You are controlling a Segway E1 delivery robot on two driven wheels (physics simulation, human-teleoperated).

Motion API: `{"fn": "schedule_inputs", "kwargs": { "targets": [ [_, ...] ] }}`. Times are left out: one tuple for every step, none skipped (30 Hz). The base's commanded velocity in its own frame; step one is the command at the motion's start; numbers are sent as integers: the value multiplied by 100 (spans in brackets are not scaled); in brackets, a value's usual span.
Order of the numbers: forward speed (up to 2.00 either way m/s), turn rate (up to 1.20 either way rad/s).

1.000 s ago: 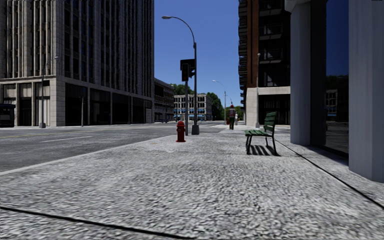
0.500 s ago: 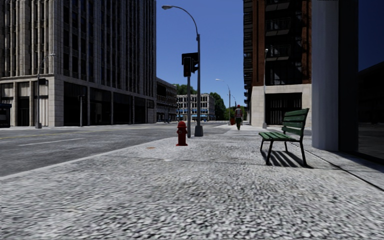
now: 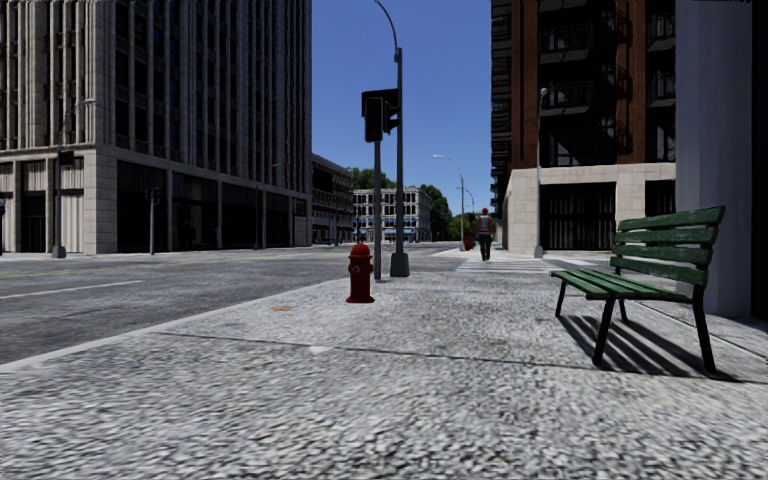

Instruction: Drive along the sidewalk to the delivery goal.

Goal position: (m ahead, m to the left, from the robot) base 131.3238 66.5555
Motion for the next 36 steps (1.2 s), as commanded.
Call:
{"fn": "schedule_inputs", "kwargs": {
  "targets": [
    [200, 0],
    [200, 0],
    [200, 0],
    [200, -3],
    [200, -16],
    [200, -16],
    [200, -25],
    [200, -32],
    [200, -39],
    [200, -44],
    [200, -47],
    [200, -49],
    [200, -49],
    [200, -49],
    [200, -49],
    [200, -49],
    [200, -49],
    [200, -49],
    [200, -49],
    [200, -49],
    [200, -49],
    [200, 0],
    [200, 0],
    [200, 0],
    [200, 0],
    [200, 0],
    [200, 0],
    [200, 0],
    [200, 0],
    [200, 0],
    [200, 0],
    [200, 0],
    [200, 0],
    [200, 0],
    [200, -16],
    [200, -28]
  ]
}}
